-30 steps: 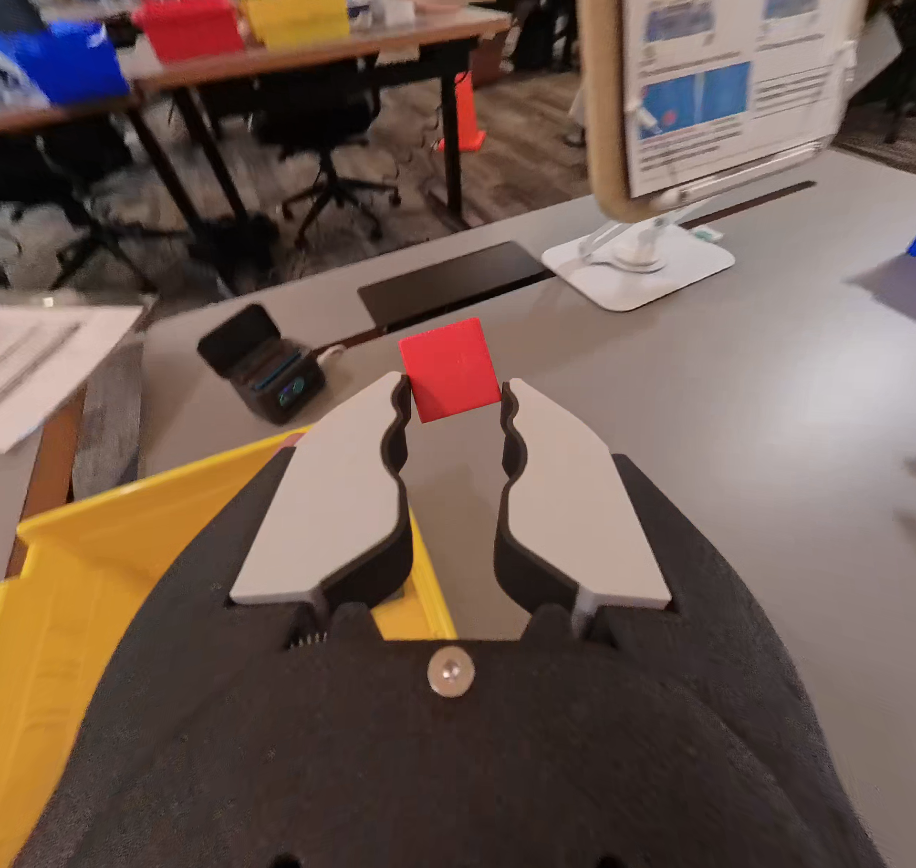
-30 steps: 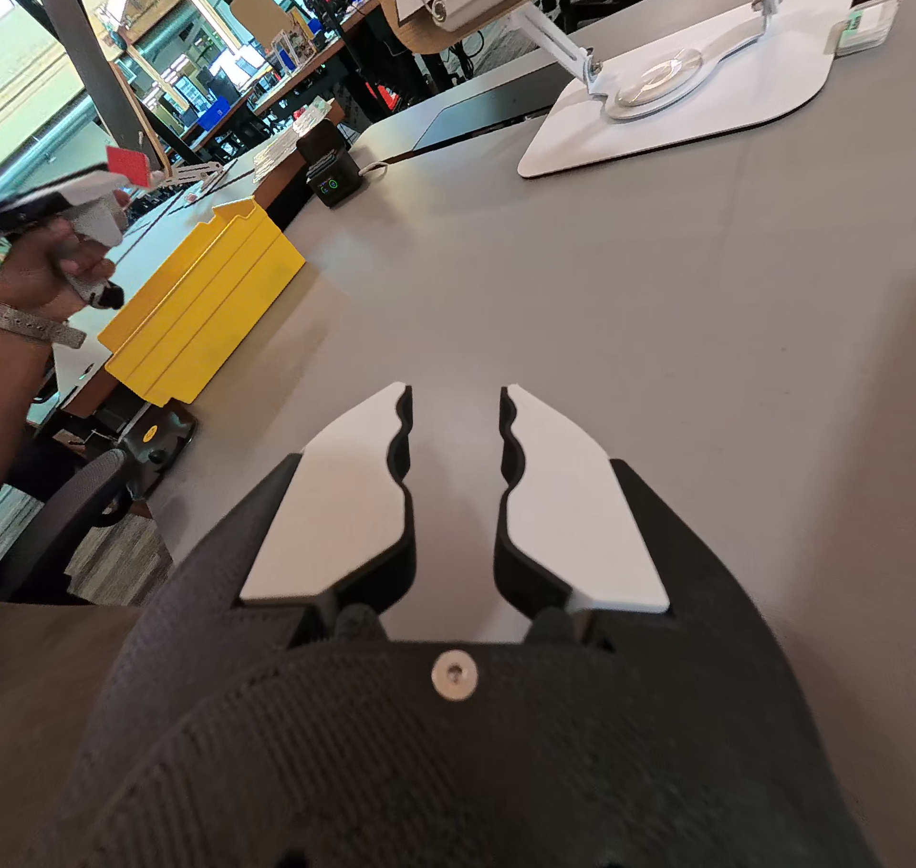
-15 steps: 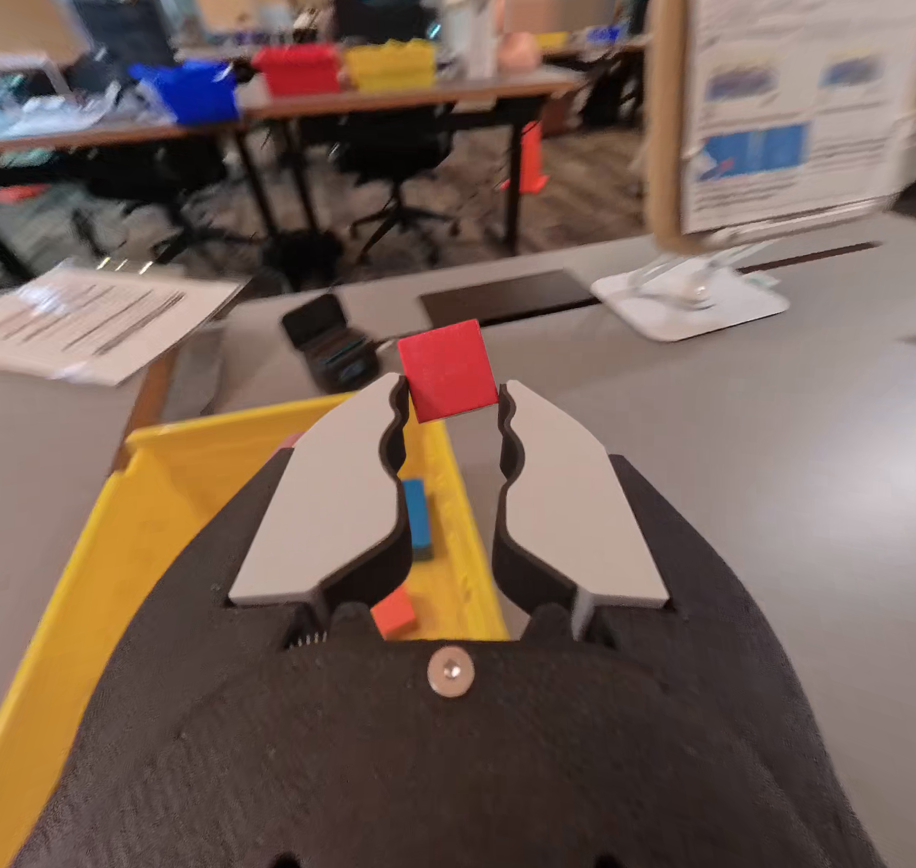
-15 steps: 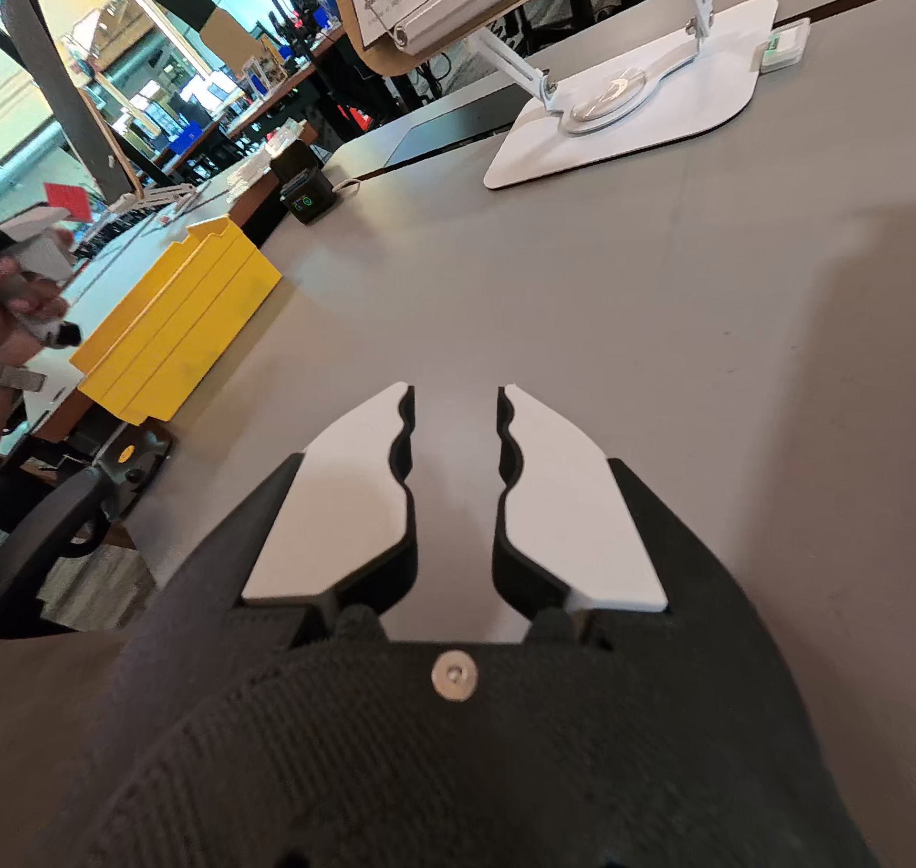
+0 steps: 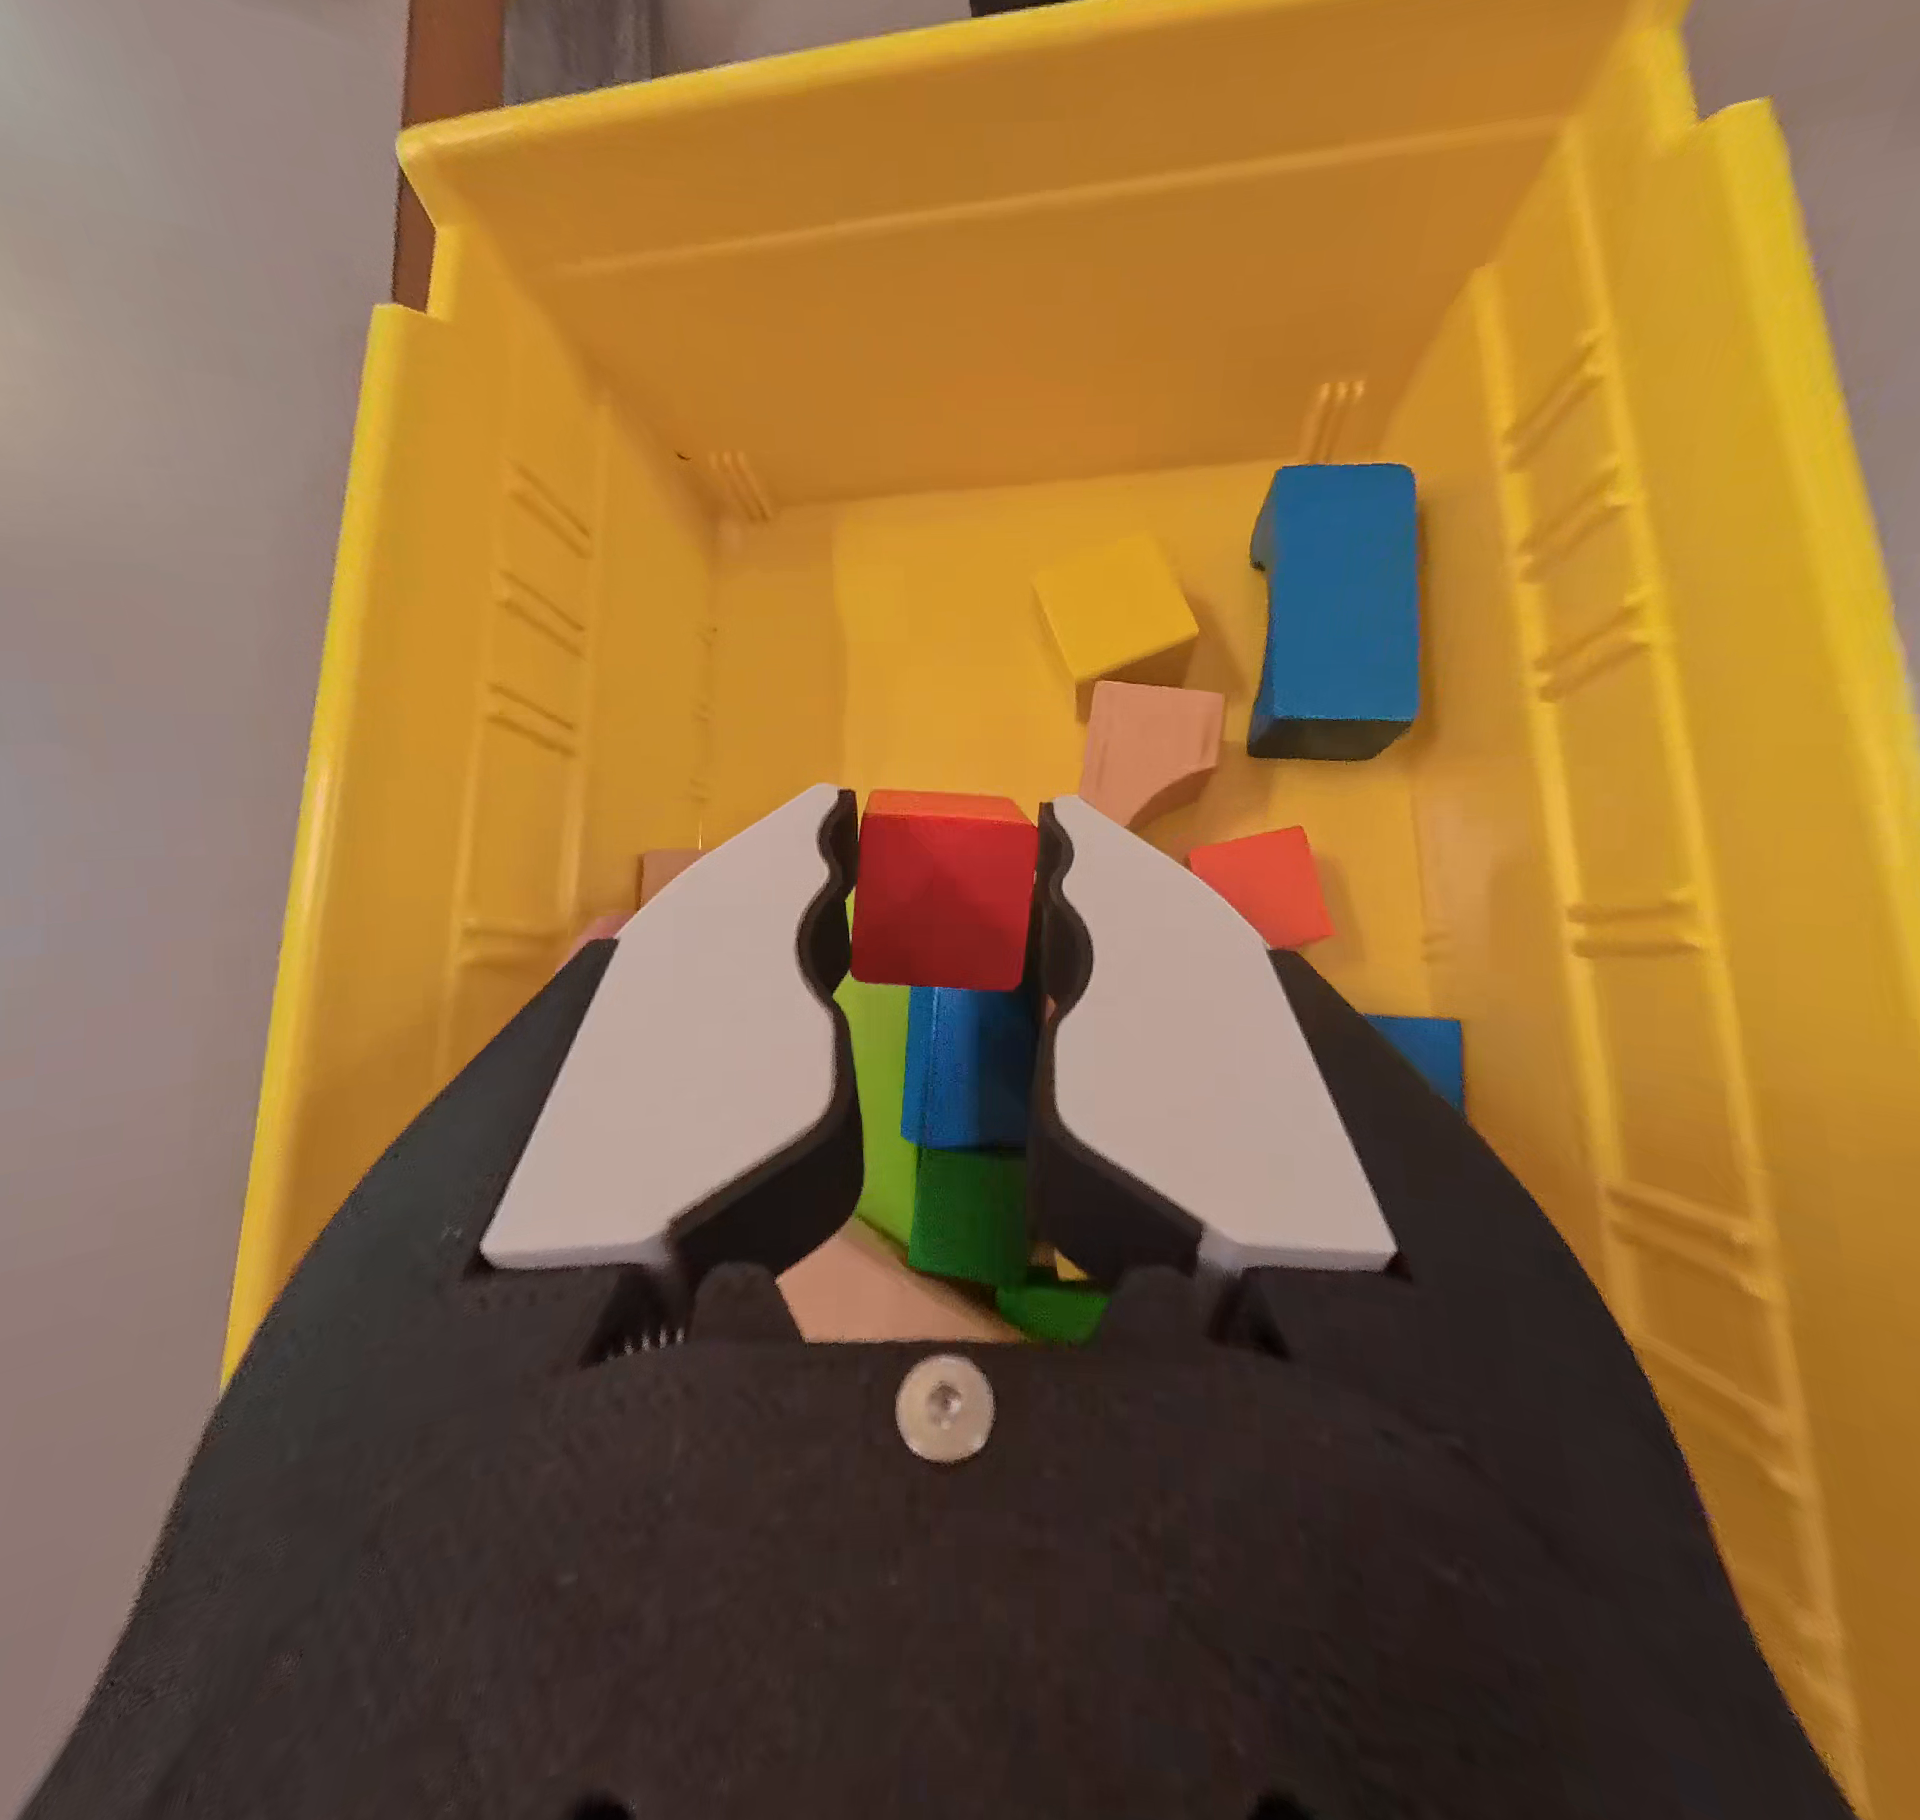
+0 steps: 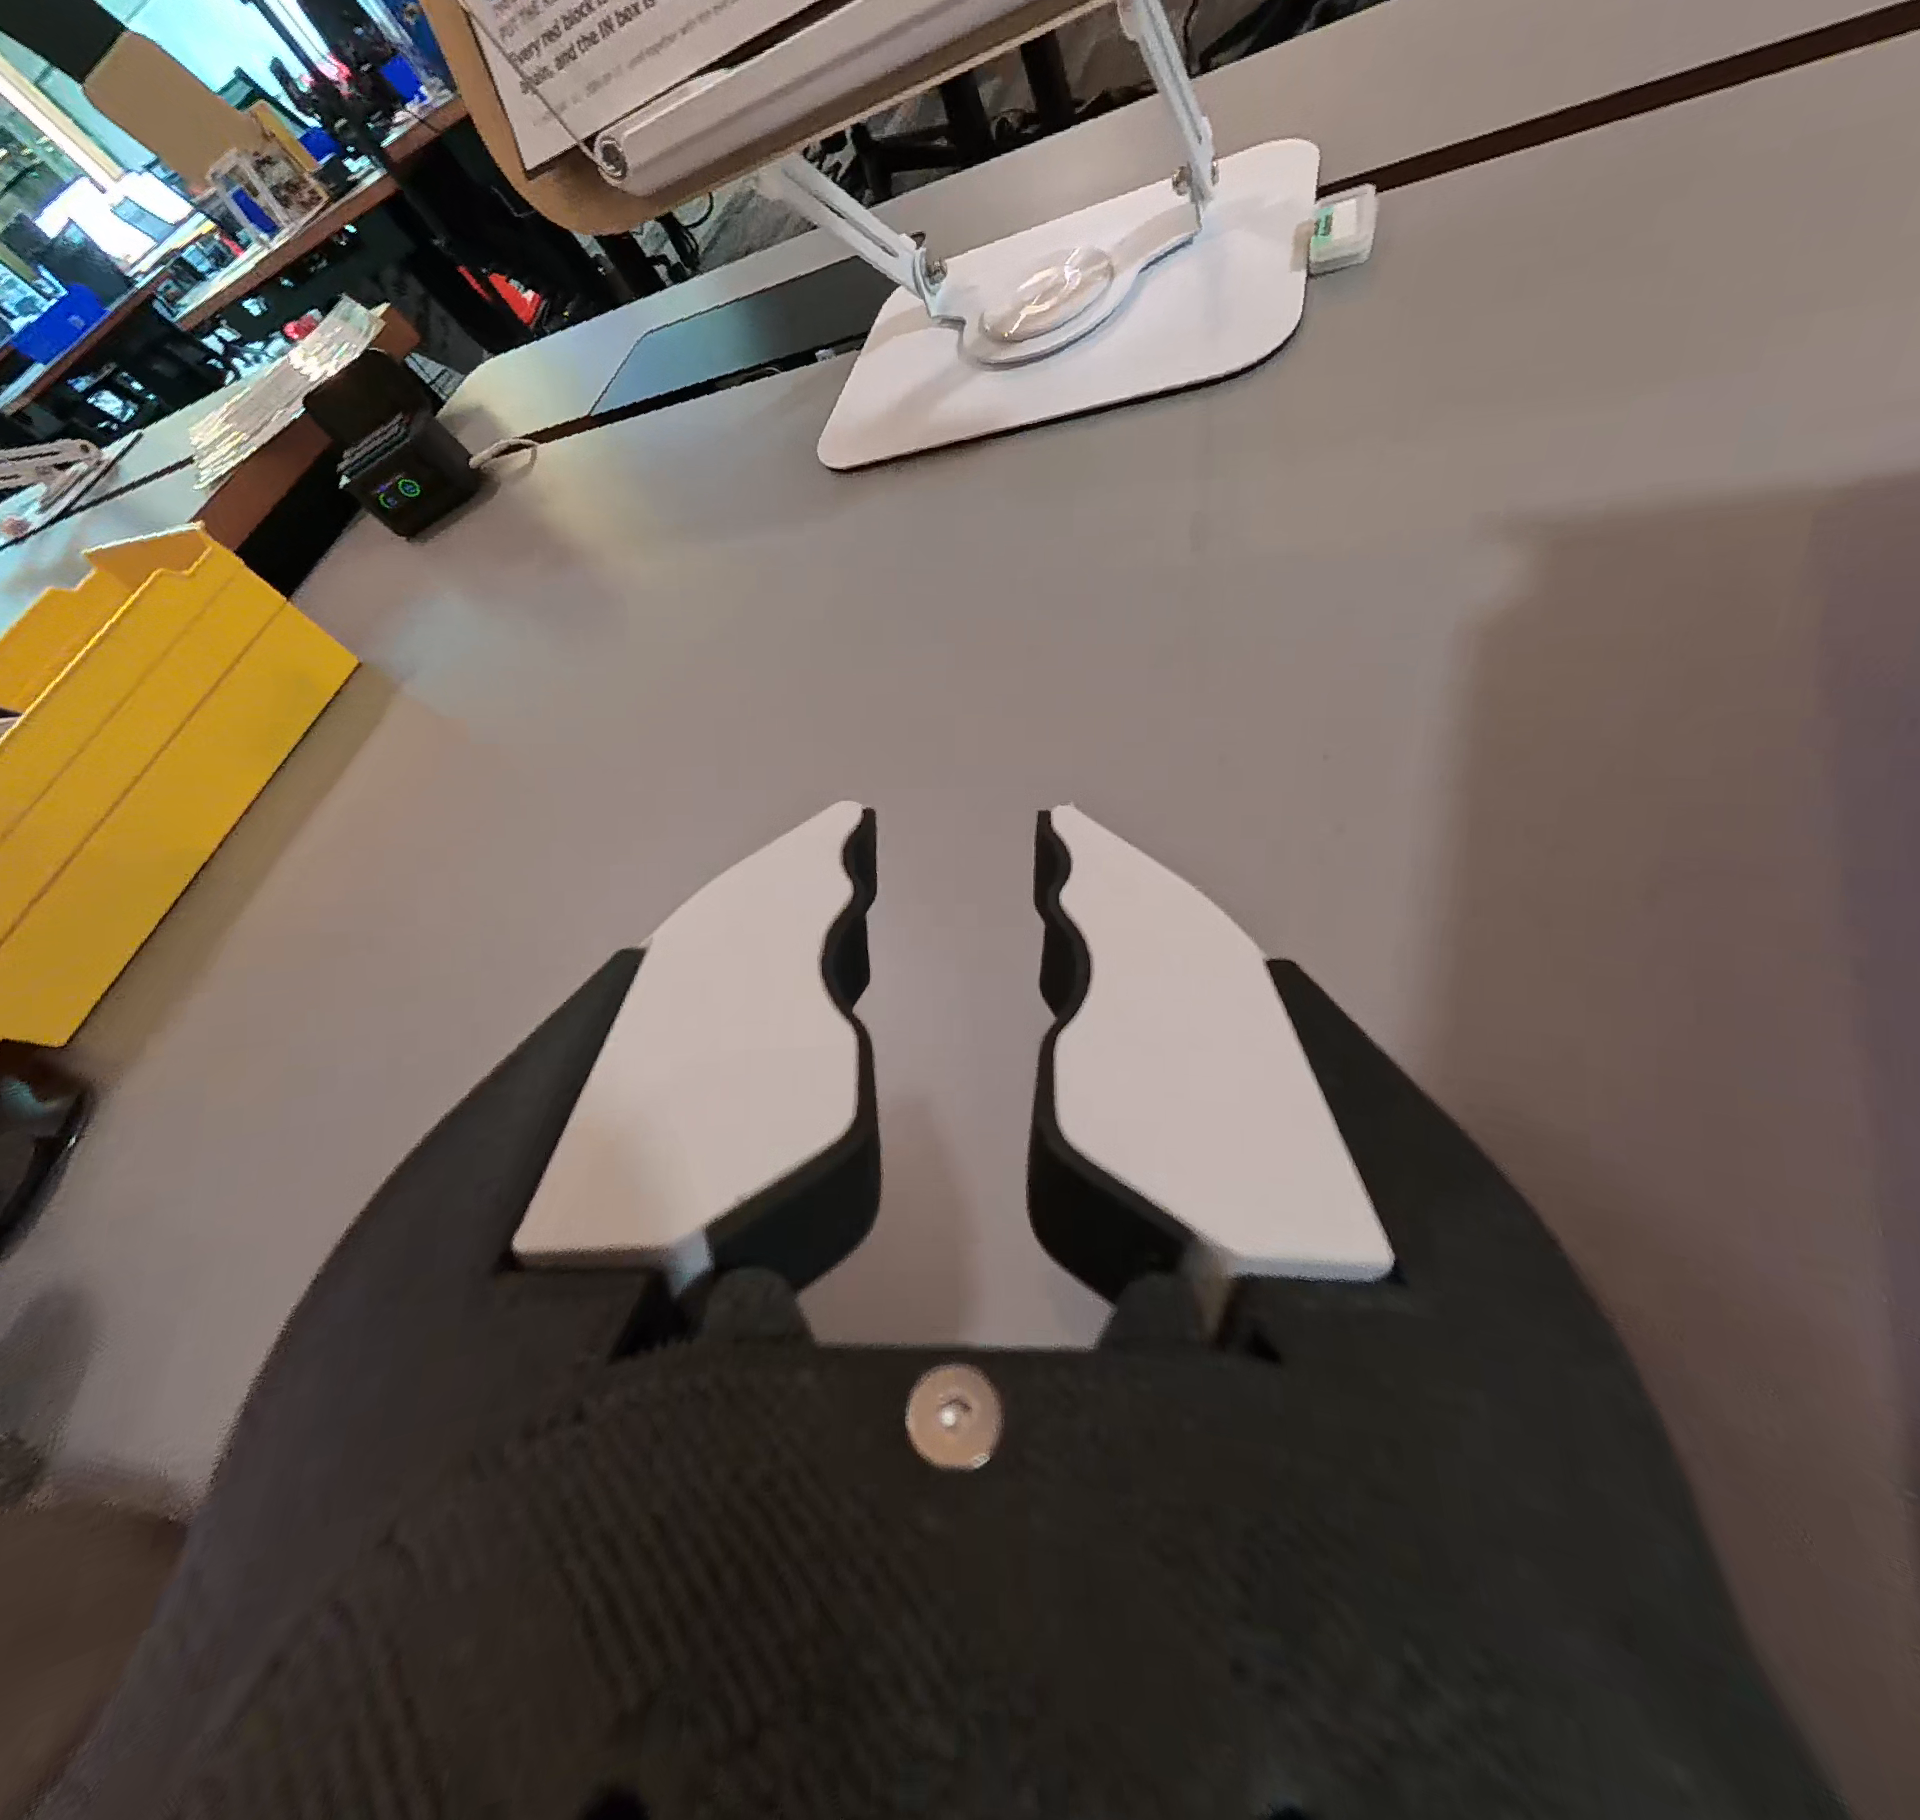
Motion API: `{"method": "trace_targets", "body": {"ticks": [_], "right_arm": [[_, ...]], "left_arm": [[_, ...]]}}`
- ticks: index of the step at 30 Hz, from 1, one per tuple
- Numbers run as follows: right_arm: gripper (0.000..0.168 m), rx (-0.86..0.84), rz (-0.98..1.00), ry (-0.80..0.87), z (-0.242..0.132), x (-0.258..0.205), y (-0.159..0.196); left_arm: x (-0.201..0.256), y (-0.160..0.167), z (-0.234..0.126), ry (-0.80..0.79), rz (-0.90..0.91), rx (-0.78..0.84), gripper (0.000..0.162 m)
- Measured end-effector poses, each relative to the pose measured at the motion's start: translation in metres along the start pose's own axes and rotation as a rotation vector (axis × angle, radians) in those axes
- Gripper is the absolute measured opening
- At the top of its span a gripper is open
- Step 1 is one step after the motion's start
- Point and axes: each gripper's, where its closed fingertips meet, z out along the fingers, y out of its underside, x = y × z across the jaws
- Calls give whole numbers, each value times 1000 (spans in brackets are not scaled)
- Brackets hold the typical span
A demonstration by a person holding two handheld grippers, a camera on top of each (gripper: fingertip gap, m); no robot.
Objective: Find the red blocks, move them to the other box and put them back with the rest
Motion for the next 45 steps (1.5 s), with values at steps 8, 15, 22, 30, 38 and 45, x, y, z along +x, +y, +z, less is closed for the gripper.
{"method": "trace_targets", "body": {"ticks": [8,15,22,30,38,45], "right_arm": [[29,-59,-33,35,24,-27,-3],[29,-109,-89,9,58,-57,-14],[30,-167,-221,-72,93,-95,-16],[28,-164,-247,-94,95,-103,-17],[27,-130,-159,-44,79,-78,-19],[27,-97,-70,-101,82,-76,-23]], "left_arm": [[-12,6,17,72,-110,-25,33],[-4,5,-26,164,-176,141,55],[55,38,-70,464,-58,91,50],[87,63,-53,516,142,-86,42],[83,75,-30,449,175,-202,23],[52,40,-56,335,57,-44,23]]}}
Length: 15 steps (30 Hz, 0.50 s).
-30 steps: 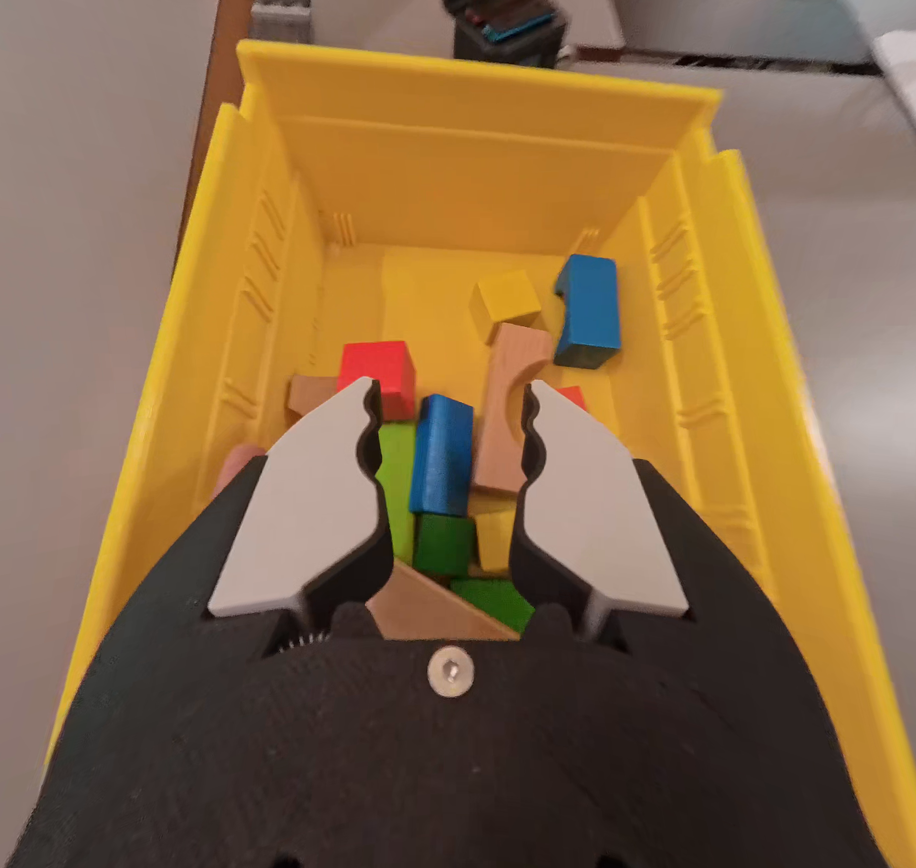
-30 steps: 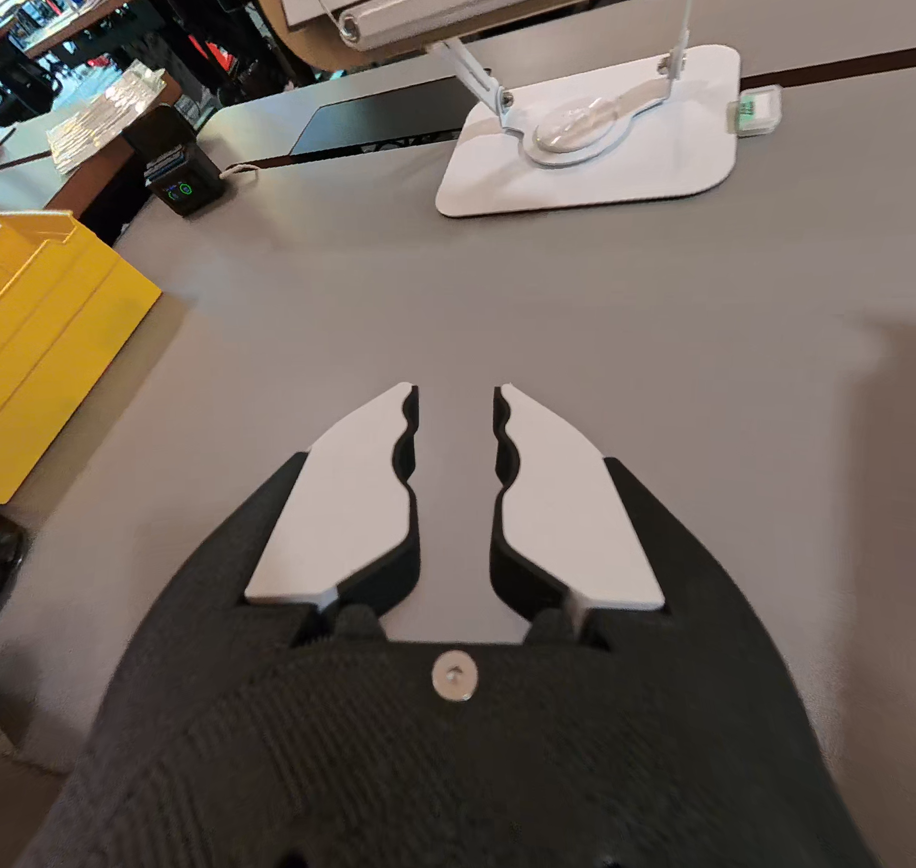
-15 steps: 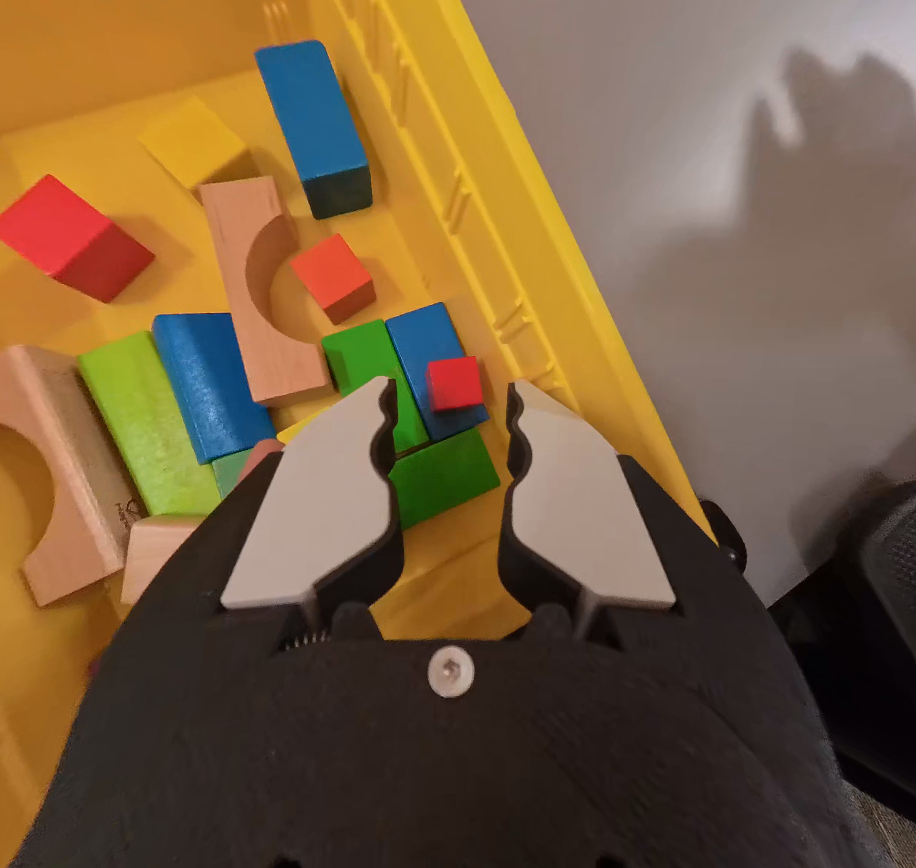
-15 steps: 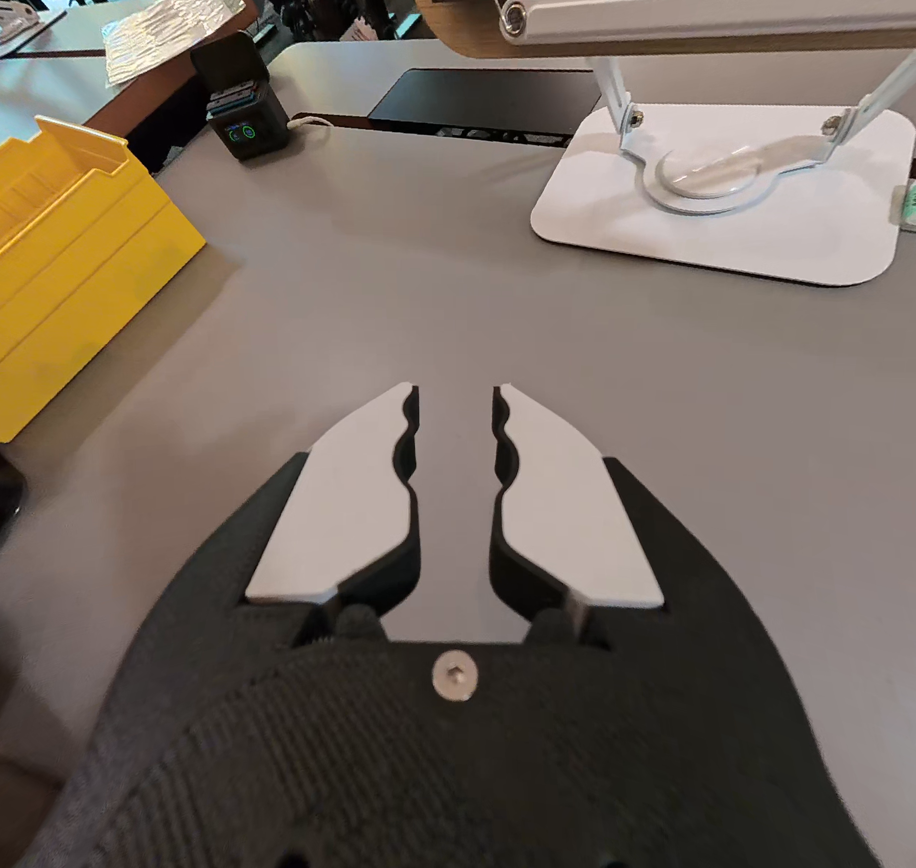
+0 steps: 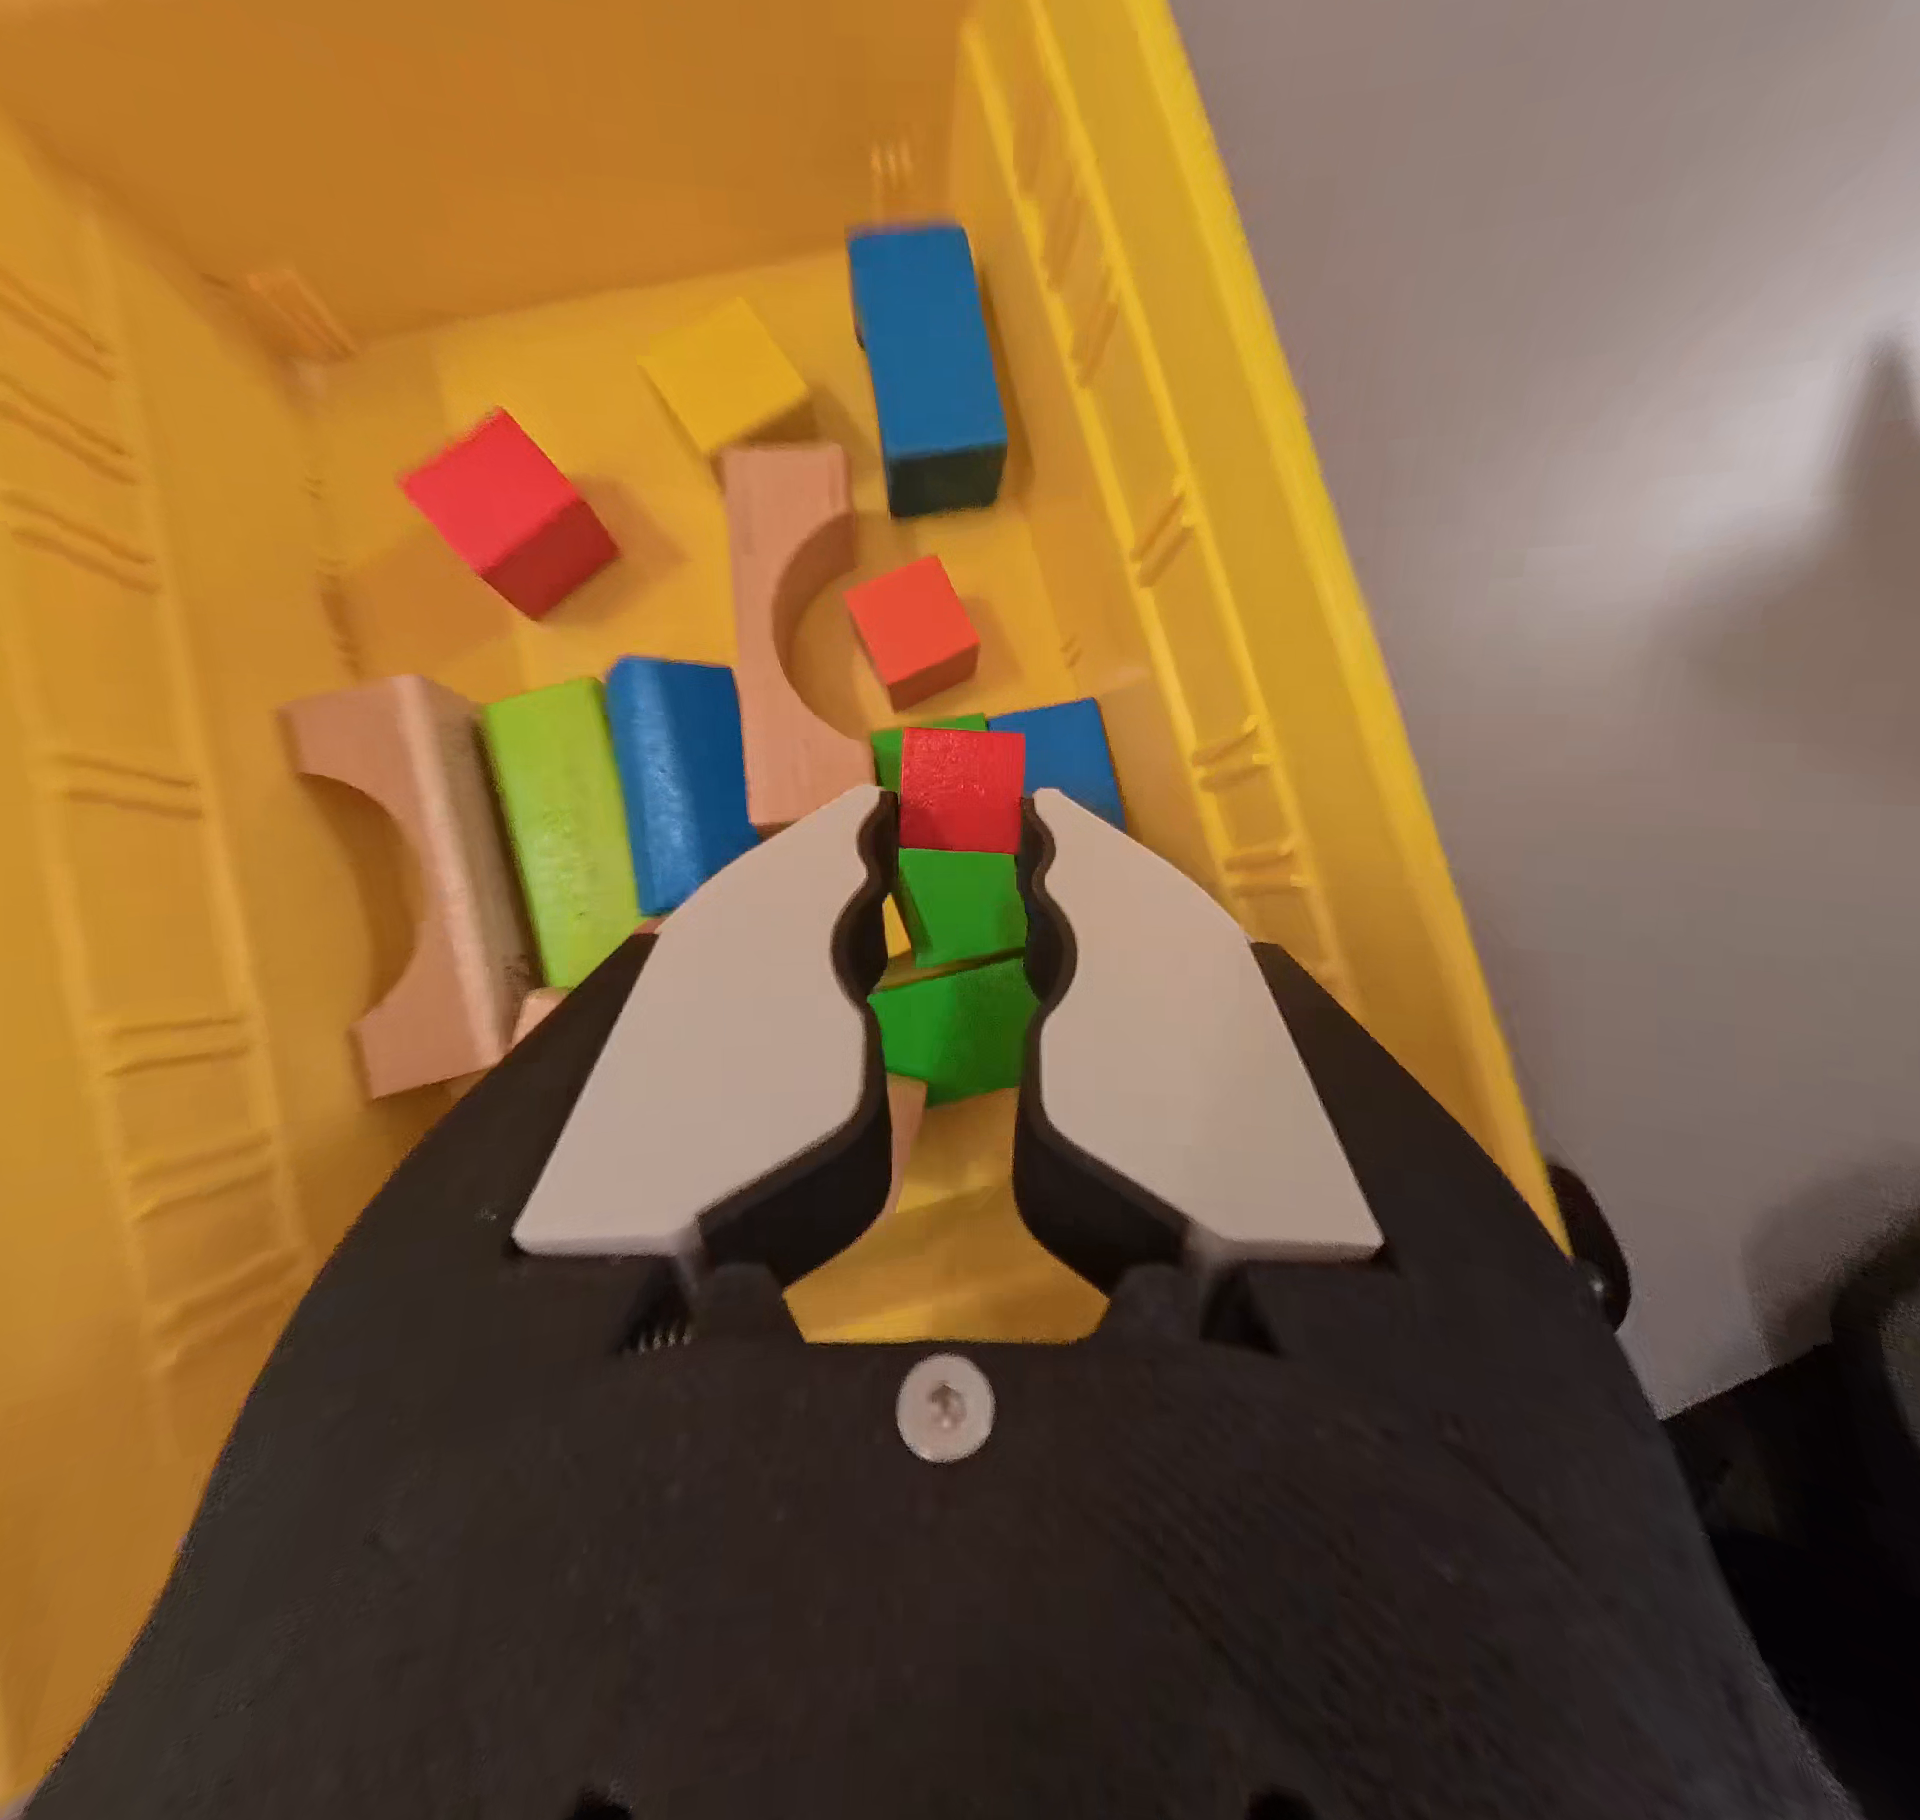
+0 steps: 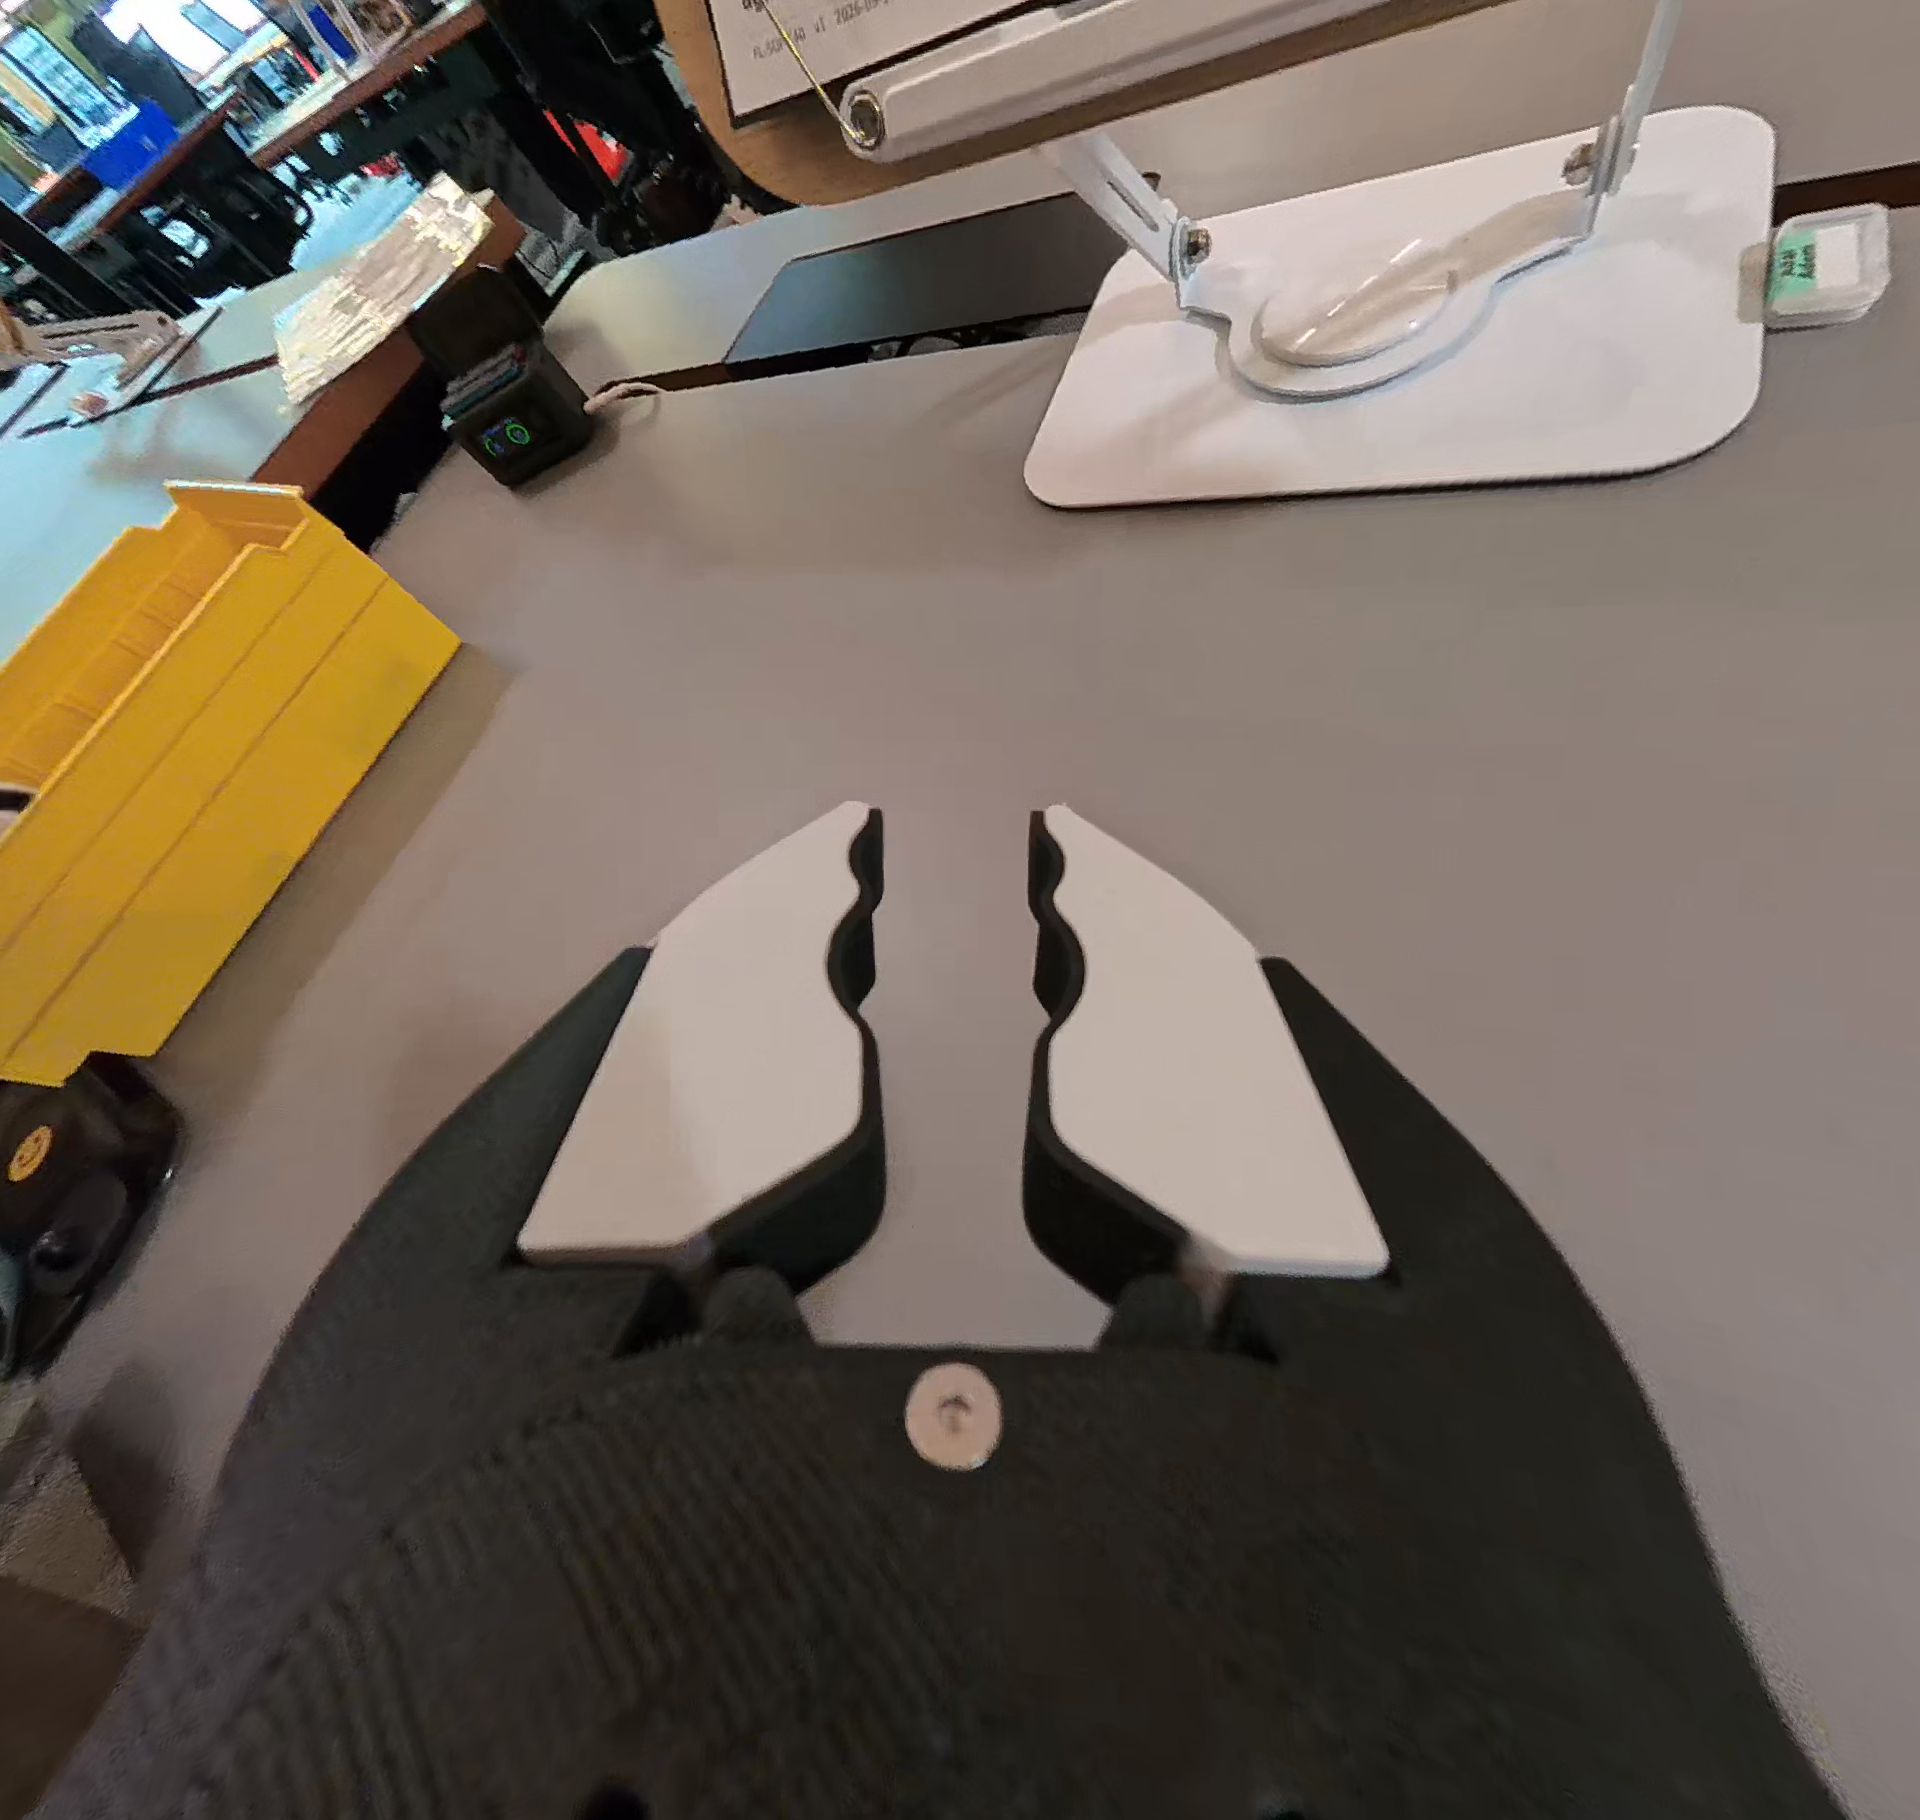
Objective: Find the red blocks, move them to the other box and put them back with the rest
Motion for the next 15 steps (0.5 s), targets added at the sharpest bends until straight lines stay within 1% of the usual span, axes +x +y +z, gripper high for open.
{"method": "trace_targets", "body": {"ticks": [2,4,7,9,12,15], "right_arm": [[27,9,-42,-15,1,-4,-1],[27,15,-107,-31,1,-9,-1],[27,29,-216,-80,-2,-23,1],[29,31,-291,-158,-7,-39,8],[31,24,-422,-342,-24,-76,32],[31,94,-589,-489,-54,-105,57]], "left_arm": [[6,-22,-20,-4,8,113,23],[22,-47,-40,20,9,222,23],[66,-85,-65,122,21,371,23],[113,-107,-74,253,-11,439,22],[207,-128,-76,485,-65,501,23],[299,-136,-55,682,-129,516,23]]}}
